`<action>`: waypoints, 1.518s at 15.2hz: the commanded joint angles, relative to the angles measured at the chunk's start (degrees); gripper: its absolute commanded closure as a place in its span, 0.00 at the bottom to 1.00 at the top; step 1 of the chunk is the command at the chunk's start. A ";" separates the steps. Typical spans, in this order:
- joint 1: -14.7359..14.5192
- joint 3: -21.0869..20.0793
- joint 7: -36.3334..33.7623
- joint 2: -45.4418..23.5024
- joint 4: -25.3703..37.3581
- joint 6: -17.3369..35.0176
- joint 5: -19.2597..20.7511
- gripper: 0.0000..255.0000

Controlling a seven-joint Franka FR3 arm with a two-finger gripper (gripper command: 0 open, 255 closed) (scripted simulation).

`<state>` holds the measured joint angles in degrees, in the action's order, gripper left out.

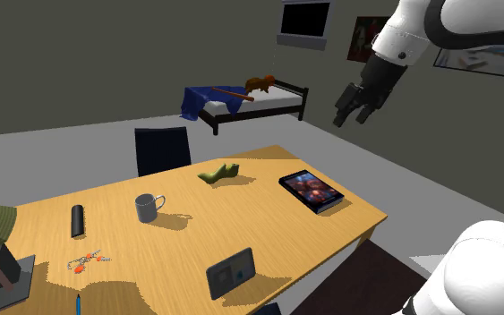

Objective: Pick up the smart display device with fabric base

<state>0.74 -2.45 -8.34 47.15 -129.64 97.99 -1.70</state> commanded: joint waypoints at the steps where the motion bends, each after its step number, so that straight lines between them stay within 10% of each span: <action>1: 0.00 0.00 0.00 0.00 0.00 0.00 0.00 0.00; 12: 4.81 -16.85 -29.80 -2.28 -12.54 10.29 -6.40 0.00; 23: 12.68 -36.17 -61.39 -19.06 -13.03 22.52 -10.05 0.00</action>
<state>12.38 -36.51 -66.14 30.32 -142.95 119.04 -11.78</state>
